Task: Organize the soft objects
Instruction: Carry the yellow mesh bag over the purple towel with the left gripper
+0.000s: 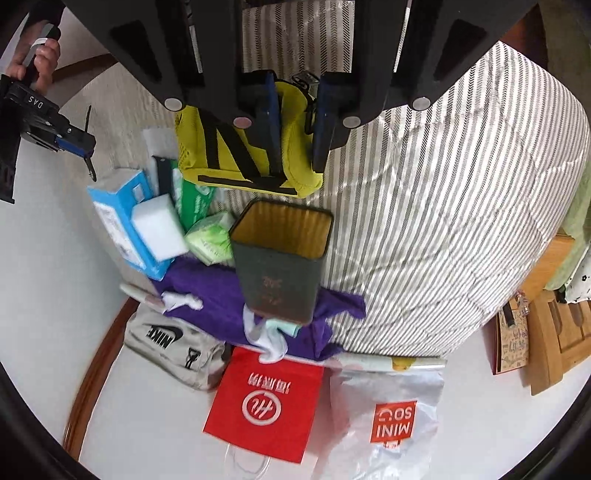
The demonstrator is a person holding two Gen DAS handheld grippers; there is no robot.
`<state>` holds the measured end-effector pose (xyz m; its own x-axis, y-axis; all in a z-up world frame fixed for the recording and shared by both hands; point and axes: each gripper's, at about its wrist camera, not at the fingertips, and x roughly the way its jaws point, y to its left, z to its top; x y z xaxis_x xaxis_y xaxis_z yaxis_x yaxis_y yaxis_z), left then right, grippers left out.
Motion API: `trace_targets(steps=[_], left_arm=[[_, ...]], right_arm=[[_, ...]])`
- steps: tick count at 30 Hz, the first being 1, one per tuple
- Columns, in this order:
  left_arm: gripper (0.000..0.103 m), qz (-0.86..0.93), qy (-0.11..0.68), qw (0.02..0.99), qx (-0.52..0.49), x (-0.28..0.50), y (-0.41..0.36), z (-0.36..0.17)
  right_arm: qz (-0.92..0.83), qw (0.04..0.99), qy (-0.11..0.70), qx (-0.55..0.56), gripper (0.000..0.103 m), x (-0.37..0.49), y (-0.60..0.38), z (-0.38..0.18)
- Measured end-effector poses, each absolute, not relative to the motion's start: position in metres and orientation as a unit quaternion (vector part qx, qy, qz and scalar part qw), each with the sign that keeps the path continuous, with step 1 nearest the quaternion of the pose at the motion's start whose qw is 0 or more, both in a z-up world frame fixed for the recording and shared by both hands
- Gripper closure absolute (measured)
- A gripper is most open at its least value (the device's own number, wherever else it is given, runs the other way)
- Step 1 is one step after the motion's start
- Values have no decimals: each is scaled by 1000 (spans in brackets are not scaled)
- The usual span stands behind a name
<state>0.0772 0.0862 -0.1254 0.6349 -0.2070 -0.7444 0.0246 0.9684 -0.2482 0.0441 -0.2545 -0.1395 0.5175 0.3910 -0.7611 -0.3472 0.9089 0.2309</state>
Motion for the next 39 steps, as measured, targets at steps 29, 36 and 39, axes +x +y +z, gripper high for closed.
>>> trace_targets(steps=[29, 36, 39], left_arm=[[88, -49, 393, 910, -125, 153, 86, -56], [88, -45, 403, 905, -131, 190, 87, -59], [88, -48, 410, 901, -133, 207, 87, -62]], right_arm=[[218, 893, 393, 14, 77, 141, -265, -59], [208, 893, 400, 9, 77, 190, -262, -57], [203, 892, 405, 4, 77, 214, -260, -58]])
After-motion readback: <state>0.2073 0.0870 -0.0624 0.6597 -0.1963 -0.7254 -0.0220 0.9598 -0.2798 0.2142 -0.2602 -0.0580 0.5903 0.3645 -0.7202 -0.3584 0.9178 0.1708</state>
